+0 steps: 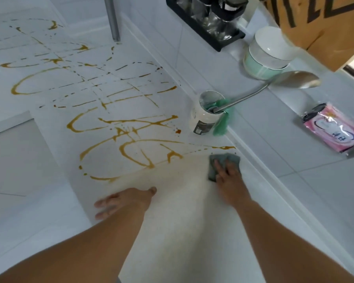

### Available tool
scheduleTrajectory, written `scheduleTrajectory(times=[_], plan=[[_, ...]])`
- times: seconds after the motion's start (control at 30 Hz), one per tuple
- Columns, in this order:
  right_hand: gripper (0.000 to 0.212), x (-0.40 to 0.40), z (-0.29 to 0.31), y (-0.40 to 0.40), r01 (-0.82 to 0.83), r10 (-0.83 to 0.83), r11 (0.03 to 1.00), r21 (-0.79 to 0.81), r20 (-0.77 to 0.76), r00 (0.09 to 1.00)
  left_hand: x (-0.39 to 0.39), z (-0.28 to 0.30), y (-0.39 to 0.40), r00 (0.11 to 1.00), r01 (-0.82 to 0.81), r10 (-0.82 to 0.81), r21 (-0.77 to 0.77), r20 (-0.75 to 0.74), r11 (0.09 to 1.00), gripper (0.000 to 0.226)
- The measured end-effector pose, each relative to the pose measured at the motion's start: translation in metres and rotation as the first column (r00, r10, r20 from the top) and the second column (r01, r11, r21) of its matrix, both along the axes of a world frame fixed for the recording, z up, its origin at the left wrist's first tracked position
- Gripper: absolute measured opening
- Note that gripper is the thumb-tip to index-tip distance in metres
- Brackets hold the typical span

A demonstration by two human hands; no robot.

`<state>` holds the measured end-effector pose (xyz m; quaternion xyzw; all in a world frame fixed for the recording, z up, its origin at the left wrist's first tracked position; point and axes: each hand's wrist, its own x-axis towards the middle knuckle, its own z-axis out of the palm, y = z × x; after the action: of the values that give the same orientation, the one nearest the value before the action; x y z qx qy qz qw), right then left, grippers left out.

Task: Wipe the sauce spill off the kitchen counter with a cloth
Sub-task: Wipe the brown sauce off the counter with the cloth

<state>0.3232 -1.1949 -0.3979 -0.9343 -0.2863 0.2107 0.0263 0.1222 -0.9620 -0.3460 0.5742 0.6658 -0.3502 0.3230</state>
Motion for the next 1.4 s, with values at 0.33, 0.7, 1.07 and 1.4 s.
scheduleTrajectory(times=[0.33, 0.7, 1.07, 1.4], plan=[[0.058, 0.081, -0.002, 0.054, -0.098, 0.099, 0.995, 0.01, -0.069, 0.993, 0.01, -0.015, -0.003, 0.993, 0.082, -0.083, -0.008, -0.089, 0.997, 0.142], [0.055, 0.05, 0.001, -0.027, 0.058, -0.058, 0.998, 0.033, -0.009, 0.998, 0.012, -0.003, 0.0, 0.964, 0.229, -0.24, -0.1, -0.116, 0.968, 0.131], [0.06, 0.069, -0.008, 0.086, 0.096, -0.097, 0.995, -0.018, -0.058, 0.994, 0.014, -0.002, -0.003, 0.994, 0.064, -0.066, -0.022, -0.085, 0.998, 0.144], [0.064, -0.04, -0.009, -0.011, 0.206, -0.205, 0.978, 0.013, -0.039, 0.978, 0.007, -0.014, 0.003, 0.973, 0.215, -0.22, -0.072, -0.073, 0.974, 0.136]])
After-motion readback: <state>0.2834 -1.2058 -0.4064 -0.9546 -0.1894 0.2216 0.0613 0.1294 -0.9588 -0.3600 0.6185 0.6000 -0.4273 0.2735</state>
